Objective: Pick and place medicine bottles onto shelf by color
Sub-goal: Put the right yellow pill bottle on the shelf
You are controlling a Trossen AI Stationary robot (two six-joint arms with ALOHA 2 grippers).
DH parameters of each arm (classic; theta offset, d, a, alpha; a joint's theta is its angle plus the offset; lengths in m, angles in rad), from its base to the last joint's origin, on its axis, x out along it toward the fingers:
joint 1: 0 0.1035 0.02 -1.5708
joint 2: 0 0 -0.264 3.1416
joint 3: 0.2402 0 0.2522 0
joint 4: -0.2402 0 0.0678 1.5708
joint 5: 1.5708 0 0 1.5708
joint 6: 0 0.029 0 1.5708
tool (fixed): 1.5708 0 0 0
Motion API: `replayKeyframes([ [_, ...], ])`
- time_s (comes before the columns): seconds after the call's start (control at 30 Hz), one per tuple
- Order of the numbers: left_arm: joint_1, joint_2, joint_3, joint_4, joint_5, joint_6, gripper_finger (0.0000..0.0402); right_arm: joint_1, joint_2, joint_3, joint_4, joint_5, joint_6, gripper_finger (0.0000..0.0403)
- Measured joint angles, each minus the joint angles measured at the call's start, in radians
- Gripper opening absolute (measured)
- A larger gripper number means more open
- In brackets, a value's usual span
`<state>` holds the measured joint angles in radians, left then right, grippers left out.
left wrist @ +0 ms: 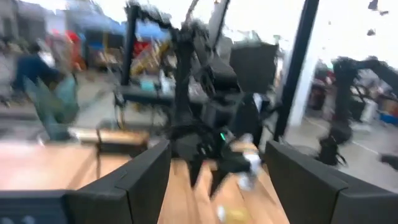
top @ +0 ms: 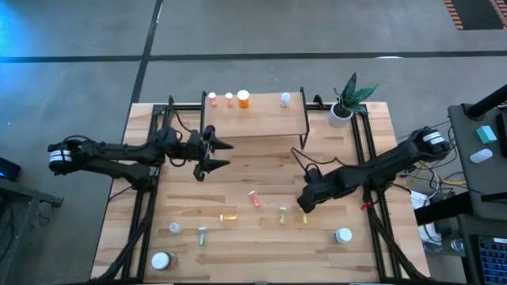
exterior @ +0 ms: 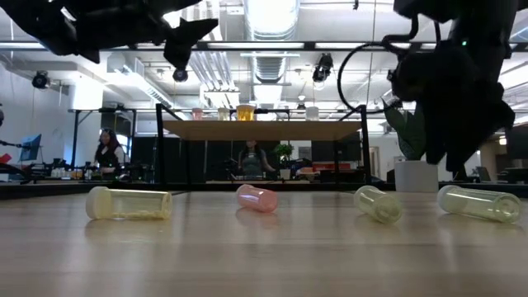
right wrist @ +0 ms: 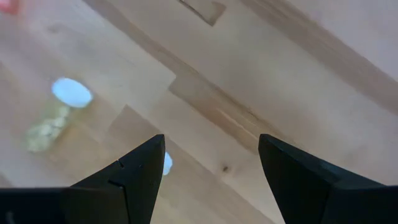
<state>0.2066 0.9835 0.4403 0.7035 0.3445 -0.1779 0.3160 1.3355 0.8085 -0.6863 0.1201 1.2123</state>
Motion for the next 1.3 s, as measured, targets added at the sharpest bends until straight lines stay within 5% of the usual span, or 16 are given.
replayKeyframes([
  [0.17, 0.000, -0.202, 0.004, -0.194, 0.014, 0.003, 0.0245, 0.038, 0.052, 0.000, 0.067, -0.050, -0.001, 0.0249],
  [0.37, -0.015, -0.326, -0.061, -0.243, -0.007, 0.008, 0.0244, 0.044, 0.067, 0.003, 0.108, -0.112, -0.009, 0.0249],
  [1.3, -0.013, -0.174, -0.044, -0.188, -0.017, 0.004, 0.0244, 0.036, 0.180, 0.018, 0.145, -0.204, 0.005, 0.0249],
])
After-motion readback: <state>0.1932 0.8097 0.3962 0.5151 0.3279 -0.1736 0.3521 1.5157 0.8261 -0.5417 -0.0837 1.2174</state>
